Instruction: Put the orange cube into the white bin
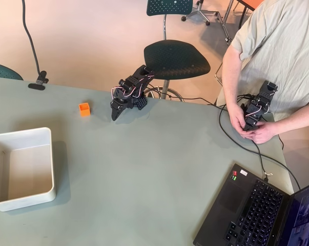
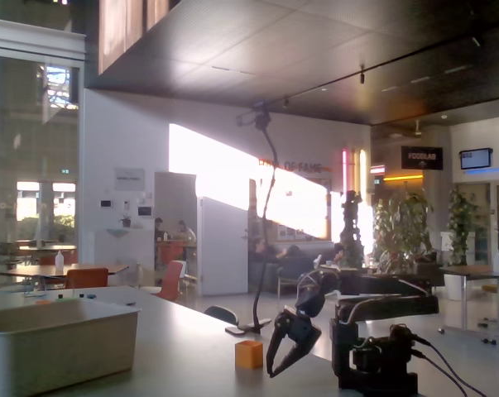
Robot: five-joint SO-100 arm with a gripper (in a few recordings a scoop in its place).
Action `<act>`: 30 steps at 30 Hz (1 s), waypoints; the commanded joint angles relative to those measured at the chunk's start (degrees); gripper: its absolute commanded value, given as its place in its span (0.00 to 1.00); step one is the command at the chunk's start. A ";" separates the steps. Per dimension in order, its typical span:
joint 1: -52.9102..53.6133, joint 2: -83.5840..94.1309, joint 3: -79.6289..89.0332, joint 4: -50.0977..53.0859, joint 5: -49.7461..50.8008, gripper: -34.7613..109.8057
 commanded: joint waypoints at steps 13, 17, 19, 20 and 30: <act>0.44 0.26 -0.18 -0.53 0.09 0.22; 0.53 0.26 -0.18 -0.53 0.09 0.23; 0.35 0.26 -0.18 -0.53 0.00 0.23; 0.00 0.26 -0.18 -0.53 -0.18 0.23; 0.00 -0.53 -4.66 -0.62 -0.44 0.23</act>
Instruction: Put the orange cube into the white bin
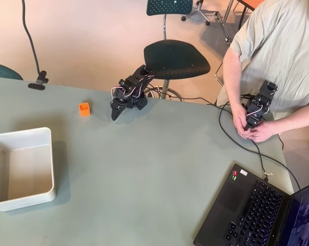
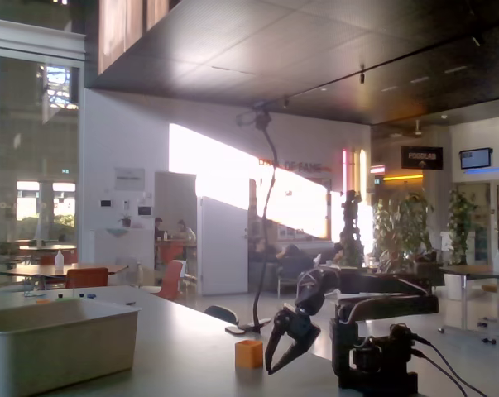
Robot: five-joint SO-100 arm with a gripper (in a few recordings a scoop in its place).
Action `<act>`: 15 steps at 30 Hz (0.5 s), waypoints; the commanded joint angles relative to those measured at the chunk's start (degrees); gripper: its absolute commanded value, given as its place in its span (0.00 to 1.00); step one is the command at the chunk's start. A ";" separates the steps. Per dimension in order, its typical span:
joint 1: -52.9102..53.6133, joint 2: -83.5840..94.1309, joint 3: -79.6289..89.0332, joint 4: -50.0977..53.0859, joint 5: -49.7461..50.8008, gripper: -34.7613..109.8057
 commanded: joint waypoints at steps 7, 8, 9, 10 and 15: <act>0.44 -0.44 -8.96 0.35 -0.18 0.23; 0.44 -0.53 -10.20 0.44 -0.18 0.23; 0.44 -0.79 -11.69 0.44 -0.18 0.23; 0.53 -1.32 -13.36 0.44 -0.18 0.23; 2.37 -11.60 -26.19 0.44 -0.18 0.23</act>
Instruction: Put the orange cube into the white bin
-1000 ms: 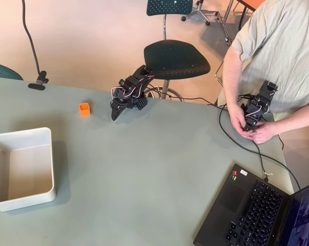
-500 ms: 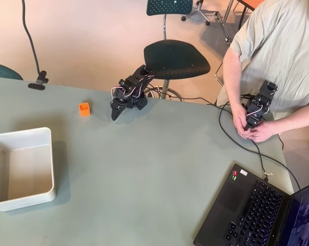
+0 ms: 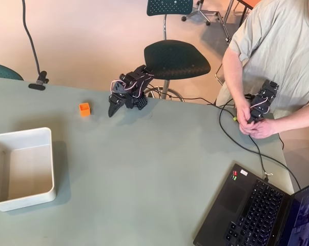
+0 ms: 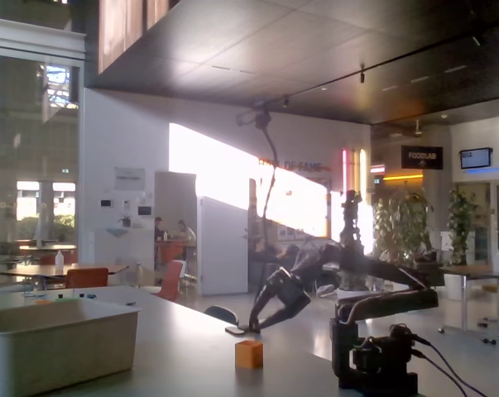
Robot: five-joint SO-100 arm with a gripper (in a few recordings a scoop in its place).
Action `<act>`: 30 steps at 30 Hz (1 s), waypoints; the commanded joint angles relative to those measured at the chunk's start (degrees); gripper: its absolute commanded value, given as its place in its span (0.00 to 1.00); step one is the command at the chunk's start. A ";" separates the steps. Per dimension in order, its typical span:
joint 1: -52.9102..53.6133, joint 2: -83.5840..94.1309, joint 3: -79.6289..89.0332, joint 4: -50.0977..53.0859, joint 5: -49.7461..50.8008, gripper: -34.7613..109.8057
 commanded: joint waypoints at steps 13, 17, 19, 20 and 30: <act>20.39 -52.29 -54.58 18.54 -0.09 0.23; 26.02 -62.75 -65.39 29.71 -0.09 0.23; 27.42 -66.45 -69.17 34.45 -0.09 0.23; 27.77 -68.12 -70.49 36.56 0.26 0.23; 30.50 -75.15 -70.84 41.31 0.44 0.23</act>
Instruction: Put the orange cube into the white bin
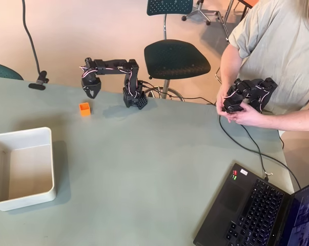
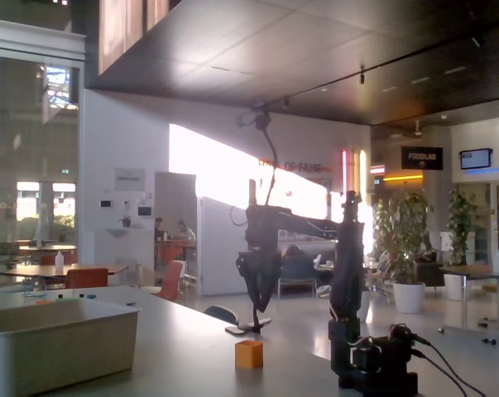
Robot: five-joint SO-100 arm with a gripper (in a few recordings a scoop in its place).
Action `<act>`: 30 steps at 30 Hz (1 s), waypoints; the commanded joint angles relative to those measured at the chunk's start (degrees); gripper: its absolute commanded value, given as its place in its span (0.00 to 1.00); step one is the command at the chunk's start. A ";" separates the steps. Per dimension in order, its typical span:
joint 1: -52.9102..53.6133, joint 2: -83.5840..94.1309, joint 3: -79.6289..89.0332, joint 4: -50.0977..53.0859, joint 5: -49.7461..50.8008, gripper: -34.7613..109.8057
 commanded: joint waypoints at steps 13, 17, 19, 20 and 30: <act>6.33 -7.29 -2.11 0.00 0.26 0.54; 6.77 -9.84 -2.20 -0.26 0.09 0.62; 6.77 -11.87 -2.20 -1.14 0.00 0.65; 6.50 -12.92 -2.11 -2.29 0.00 0.66; 5.63 -20.04 -2.20 -7.47 0.00 0.68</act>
